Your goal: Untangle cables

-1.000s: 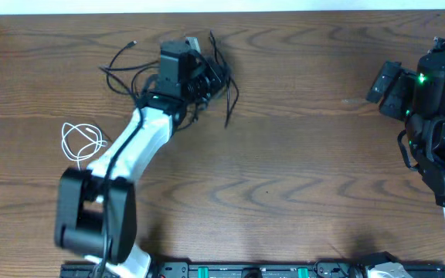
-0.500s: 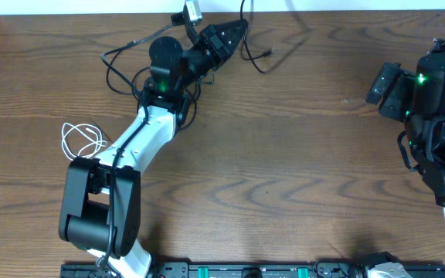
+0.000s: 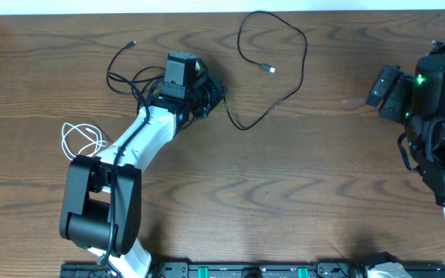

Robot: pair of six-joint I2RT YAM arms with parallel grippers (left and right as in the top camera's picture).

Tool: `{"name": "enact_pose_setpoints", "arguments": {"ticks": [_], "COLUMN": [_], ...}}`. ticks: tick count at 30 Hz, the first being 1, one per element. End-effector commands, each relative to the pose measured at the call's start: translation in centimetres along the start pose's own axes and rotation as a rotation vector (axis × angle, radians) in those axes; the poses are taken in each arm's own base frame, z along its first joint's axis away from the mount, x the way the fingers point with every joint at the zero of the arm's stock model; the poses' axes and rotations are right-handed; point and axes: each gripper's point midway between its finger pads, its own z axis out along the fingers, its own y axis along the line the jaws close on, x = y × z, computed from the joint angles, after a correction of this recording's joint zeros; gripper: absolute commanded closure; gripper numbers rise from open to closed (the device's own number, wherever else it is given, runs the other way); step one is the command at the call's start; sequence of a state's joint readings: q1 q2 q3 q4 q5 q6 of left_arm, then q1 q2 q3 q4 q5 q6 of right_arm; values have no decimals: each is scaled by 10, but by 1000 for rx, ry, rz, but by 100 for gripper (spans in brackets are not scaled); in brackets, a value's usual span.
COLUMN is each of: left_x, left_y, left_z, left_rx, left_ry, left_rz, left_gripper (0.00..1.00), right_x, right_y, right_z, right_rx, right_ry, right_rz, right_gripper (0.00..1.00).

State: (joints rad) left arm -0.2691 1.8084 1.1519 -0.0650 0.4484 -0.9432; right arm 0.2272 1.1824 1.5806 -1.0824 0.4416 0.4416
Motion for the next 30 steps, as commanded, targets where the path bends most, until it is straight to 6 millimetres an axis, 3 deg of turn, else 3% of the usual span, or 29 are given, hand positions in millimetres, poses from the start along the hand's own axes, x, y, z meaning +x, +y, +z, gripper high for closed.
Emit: {"name": "enact_pose_setpoints", "arguments": {"ticks": [1, 6, 9, 12, 16, 17, 19, 22, 27, 30], "left_x": [-6, -11, -32, -44, -23, -7, 8, 6, -41, -77], "left_y": [7, 0, 0, -15, -59, -74, -79, -74, -48, -56], "left_z": [-6, -45, -96, -159, -231, -263, -297, -319, -345, -348], "left_rx": [-42, -70, -156, -134, 85, 169, 197, 148, -66, -94], "left_ry": [-22, -61, -212, -339, -367, -385, -444, -546, -814, -946], "left_rz": [58, 188, 229, 272, 377, 438, 482, 505, 416, 393], "left_gripper": [92, 92, 93, 92, 92, 93, 93, 93, 92, 93], "right_x": [-1, 0, 0, 0, -1, -2, -2, 0, 3, 4], "right_y": [-5, -6, -6, -6, -5, -4, -4, -1, 0, -1], "right_z": [-4, -4, -4, -4, -4, -4, -4, -4, -4, -4], "right_rx": [11, 12, 12, 12, 9, 7, 6, -14, -18, -16], "right_ry": [-7, -5, -5, -5, -9, -13, -12, -1, 12, 15], "right_rz": [19, 18, 18, 18, 21, 27, 50, 48, 43, 41], "right_gripper": [1, 1, 1, 1, 1, 1, 1, 1, 1, 1]}}
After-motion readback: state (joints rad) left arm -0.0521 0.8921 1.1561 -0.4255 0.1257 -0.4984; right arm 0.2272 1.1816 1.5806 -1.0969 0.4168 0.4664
